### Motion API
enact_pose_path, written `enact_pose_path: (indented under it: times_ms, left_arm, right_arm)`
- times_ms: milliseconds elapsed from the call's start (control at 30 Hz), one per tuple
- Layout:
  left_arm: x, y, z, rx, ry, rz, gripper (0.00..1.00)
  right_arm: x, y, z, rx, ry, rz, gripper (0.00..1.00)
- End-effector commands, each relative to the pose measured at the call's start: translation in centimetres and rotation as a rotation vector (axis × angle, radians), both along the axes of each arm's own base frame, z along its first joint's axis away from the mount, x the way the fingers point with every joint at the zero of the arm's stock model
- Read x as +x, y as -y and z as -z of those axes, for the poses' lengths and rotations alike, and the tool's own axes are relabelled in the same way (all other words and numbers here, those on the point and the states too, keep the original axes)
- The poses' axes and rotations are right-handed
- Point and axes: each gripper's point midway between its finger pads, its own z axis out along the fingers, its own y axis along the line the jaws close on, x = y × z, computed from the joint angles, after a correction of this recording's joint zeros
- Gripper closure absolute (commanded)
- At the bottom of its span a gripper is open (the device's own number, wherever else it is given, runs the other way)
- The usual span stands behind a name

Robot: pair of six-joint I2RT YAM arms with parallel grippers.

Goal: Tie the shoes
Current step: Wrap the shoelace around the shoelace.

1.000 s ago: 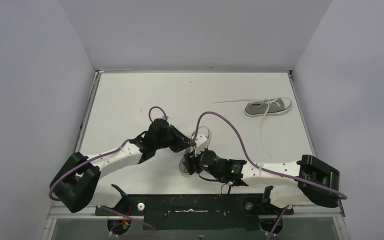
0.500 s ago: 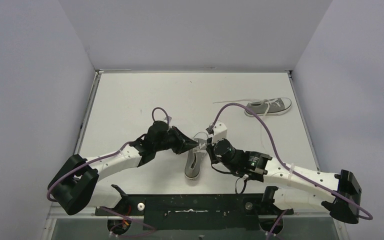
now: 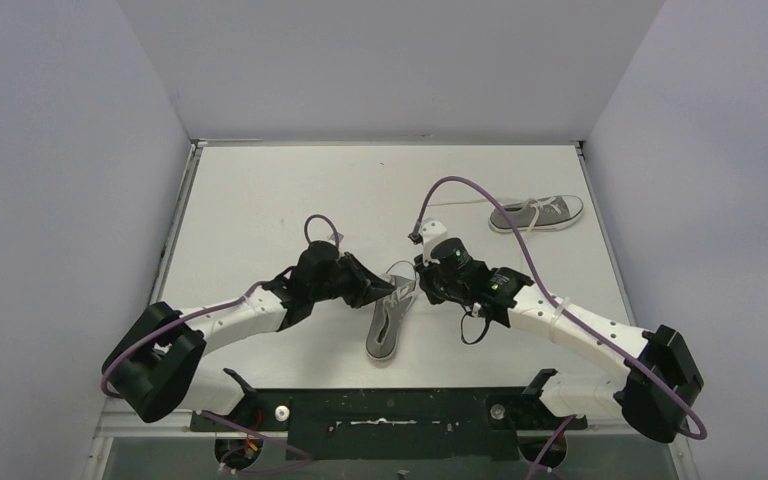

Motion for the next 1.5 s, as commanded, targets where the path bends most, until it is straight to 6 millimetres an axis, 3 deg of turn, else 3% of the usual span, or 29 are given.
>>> enact_pose_path:
  times_ms: [0,33,100,200,367,500,633,733,867,1033,1333,1467]
  left_arm:
    - [1.4,0.3,-1.1,-0.001,0.048,-0.016,1.00]
    - [1.4,0.3,-1.0,-0.001,0.046,-0.018,1.00]
    - [1.5,0.4,-0.9,-0.004,0.043,-0.021,1.00]
    - [1.5,0.6,-0.8,-0.008,0.039,-0.008,1.00]
    - [0.8,-0.2,-1.2,0.062,0.106,0.062,0.76]
    - [0.1,-1.9,-1.3,0.135,0.167,0.132,0.54]
    - [-0.6,-4.4,-1.6,0.205,0.244,0.201,0.40]
    - [-0.2,-5.3,-3.9,0.226,0.458,0.315,0.35]
    - [-0.5,-4.7,-7.1,0.296,0.887,0.655,0.31]
    - [-0.1,-2.1,-7.3,0.226,1.169,0.941,0.28]
    - [1.9,1.4,-4.5,0.077,1.238,1.056,0.27]
    - [1.7,2.5,-2.9,0.016,1.223,1.113,0.27]
  right_arm:
    - [0.8,0.1,-4.7,-0.002,0.092,-0.074,0.90]
    - [0.5,0.4,-5.0,-0.001,0.095,-0.075,0.89]
    - [-0.1,0.5,-4.9,0.011,0.088,-0.095,1.00]
    - [0.0,0.0,-4.4,0.017,0.089,-0.117,1.00]
    - [0.4,-0.7,-4.2,0.060,0.059,-0.147,1.00]
    - [0.1,-0.5,-3.8,0.083,0.031,-0.170,1.00]
    - [0.0,-0.6,-3.7,0.123,-0.002,-0.190,1.00]
    - [-0.4,-1.1,-3.9,0.159,-0.031,-0.222,1.00]
    - [-0.9,-1.4,-4.3,0.193,-0.076,-0.230,1.00]
    - [-0.7,-1.5,-4.8,0.303,-0.125,-0.166,1.00]
    - [0.3,-1.7,-4.9,0.416,-0.208,-0.100,1.00]
    - [0.4,-1.2,-5.3,0.411,-0.217,-0.104,1.00]
